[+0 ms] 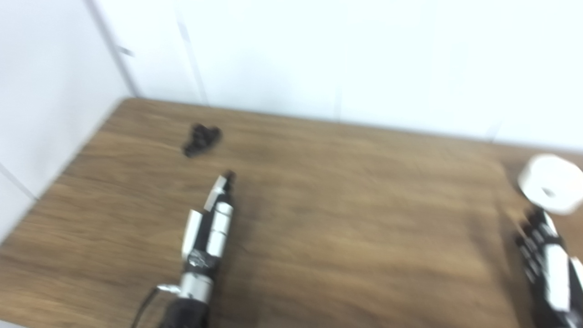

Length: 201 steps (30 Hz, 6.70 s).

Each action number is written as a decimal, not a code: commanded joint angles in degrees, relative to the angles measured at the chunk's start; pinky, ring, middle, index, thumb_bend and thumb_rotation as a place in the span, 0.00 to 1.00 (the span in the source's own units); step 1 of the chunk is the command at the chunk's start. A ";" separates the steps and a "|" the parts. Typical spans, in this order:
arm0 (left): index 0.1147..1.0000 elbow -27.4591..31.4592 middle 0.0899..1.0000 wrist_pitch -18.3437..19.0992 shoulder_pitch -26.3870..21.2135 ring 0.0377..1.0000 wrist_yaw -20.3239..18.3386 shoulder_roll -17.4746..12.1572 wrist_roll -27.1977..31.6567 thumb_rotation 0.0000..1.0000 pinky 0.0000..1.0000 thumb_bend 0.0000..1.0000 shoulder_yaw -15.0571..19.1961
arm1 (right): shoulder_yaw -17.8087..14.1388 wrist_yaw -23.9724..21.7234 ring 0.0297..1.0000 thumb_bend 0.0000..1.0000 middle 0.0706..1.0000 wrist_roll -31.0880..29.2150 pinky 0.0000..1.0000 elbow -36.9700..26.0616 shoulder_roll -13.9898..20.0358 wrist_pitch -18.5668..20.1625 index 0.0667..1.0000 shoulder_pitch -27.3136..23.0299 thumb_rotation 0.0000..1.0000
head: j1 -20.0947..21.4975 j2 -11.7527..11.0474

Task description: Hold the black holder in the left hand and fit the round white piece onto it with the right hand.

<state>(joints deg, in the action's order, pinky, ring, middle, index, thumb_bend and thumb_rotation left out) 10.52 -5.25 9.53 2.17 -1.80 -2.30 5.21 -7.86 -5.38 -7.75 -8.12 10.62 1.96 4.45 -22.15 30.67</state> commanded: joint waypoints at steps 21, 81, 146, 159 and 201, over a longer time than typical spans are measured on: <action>0.94 -2.59 0.98 -2.00 0.74 1.00 2.50 1.79 -4.60 0.74 1.00 0.63 -0.87 | -0.10 -0.47 1.00 0.63 1.00 -0.53 1.00 1.44 0.71 -3.31 1.00 -1.16 1.00 | 1.21 -1.30; 0.79 -22.56 0.95 24.47 -28.75 1.00 13.11 -19.64 -29.04 0.36 1.00 0.88 4.92 | 0.65 0.34 1.00 0.56 1.00 1.12 1.00 -1.33 0.26 -0.45 1.00 0.16 1.00 | 1.94 0.82; 0.59 -40.22 0.87 27.13 -38.40 0.96 14.52 -23.92 -27.00 0.26 1.00 0.85 -4.55 | 0.56 0.69 1.00 0.53 1.00 1.15 1.00 -0.52 0.39 -1.00 1.00 -0.06 1.00 | 2.56 1.72; 0.42 -41.46 0.82 24.41 -38.60 0.93 14.71 -22.88 -23.22 0.06 0.96 0.53 -2.70 | 0.46 0.71 1.00 0.55 1.00 0.89 1.00 -1.25 0.49 -0.89 1.00 0.17 1.00 | 2.79 1.85; 0.42 -14.66 0.76 24.91 -23.63 0.87 6.31 -19.66 -26.47 0.05 0.81 0.52 -9.46 | 1.22 1.41 1.00 0.54 1.00 2.59 1.00 -2.18 -0.53 -0.40 1.00 -0.61 1.00 | 6.33 2.06</action>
<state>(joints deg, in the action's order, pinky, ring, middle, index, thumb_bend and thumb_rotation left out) -5.78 19.91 -14.09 9.79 -21.45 -28.62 -3.72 -6.70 -4.16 -5.26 -9.45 10.23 2.45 4.91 -15.74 32.70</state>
